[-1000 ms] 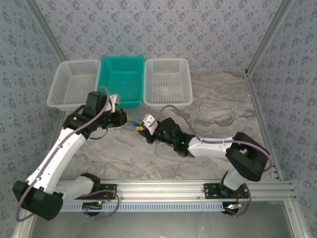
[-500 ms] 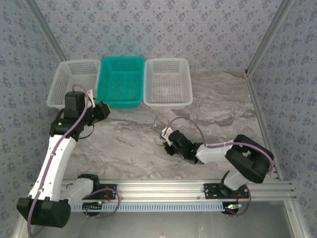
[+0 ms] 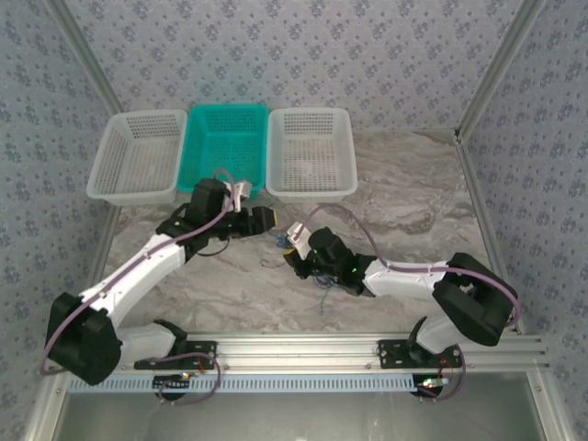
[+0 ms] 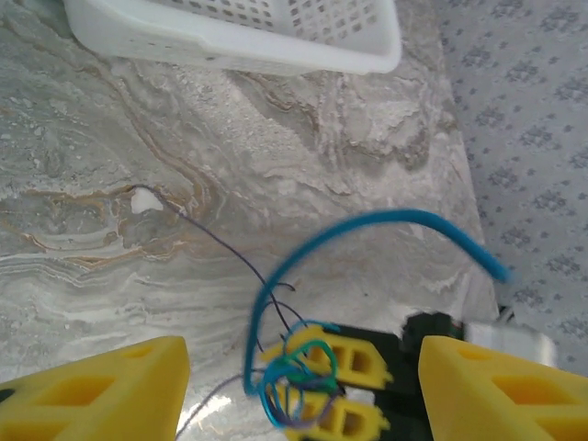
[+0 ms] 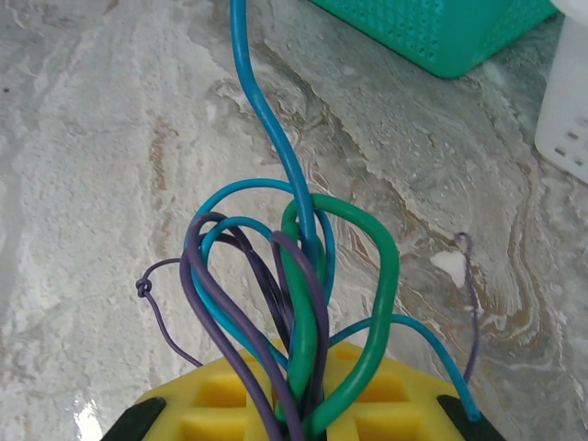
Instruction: Untangle the cables
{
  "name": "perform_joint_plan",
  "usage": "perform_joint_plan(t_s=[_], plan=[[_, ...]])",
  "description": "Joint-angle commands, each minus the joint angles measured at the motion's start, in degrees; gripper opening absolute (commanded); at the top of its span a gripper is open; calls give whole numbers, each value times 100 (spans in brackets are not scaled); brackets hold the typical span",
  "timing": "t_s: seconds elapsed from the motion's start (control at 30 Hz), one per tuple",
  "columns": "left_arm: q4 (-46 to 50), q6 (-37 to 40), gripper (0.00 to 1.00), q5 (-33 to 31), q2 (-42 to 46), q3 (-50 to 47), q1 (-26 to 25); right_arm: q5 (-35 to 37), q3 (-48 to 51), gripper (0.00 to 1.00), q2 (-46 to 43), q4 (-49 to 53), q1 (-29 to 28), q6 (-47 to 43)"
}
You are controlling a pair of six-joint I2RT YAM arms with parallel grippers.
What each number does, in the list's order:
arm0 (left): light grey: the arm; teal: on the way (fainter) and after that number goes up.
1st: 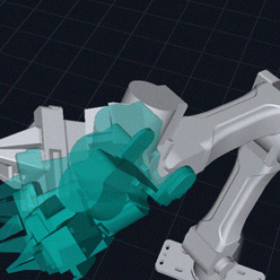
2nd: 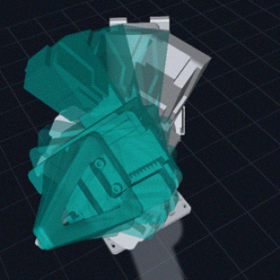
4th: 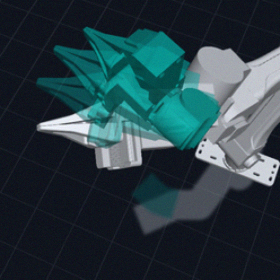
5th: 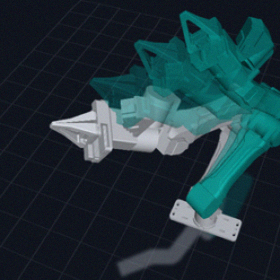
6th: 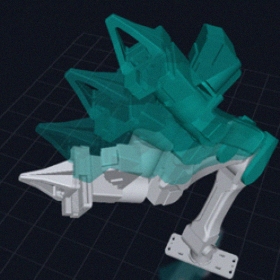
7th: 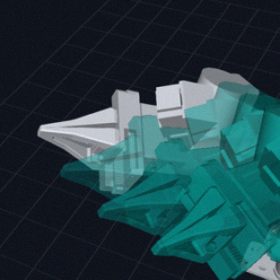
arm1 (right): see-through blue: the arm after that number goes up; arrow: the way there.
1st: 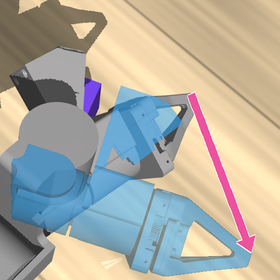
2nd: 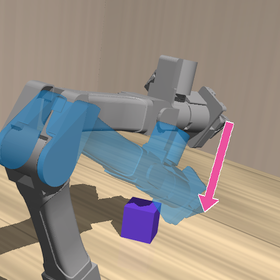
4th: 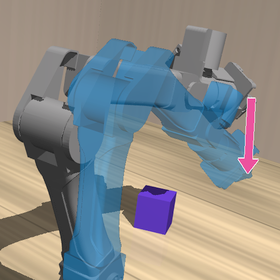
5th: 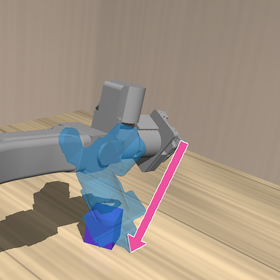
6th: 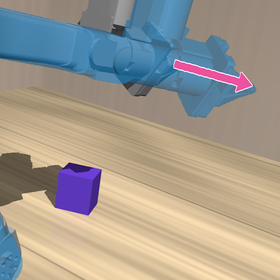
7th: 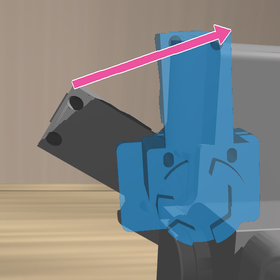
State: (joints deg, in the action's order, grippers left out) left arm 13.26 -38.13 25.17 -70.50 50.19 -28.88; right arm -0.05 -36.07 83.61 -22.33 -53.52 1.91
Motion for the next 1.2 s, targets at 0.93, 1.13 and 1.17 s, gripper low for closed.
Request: perform_joint_plan(t_s=[0.93, 1.13, 1.17], plan=[[-989, -510, 0, 234, 719, 534, 517, 1043, 313, 22, 488, 593, -93, 549], [-400, 148, 0, -149, 208, 744, -124, 679, -4, 25, -353, 1046, -104, 257], [-348, 218, 0, -207, 153, 775, -194, 633, -15, 26, -504, 1058, -104, 209]])
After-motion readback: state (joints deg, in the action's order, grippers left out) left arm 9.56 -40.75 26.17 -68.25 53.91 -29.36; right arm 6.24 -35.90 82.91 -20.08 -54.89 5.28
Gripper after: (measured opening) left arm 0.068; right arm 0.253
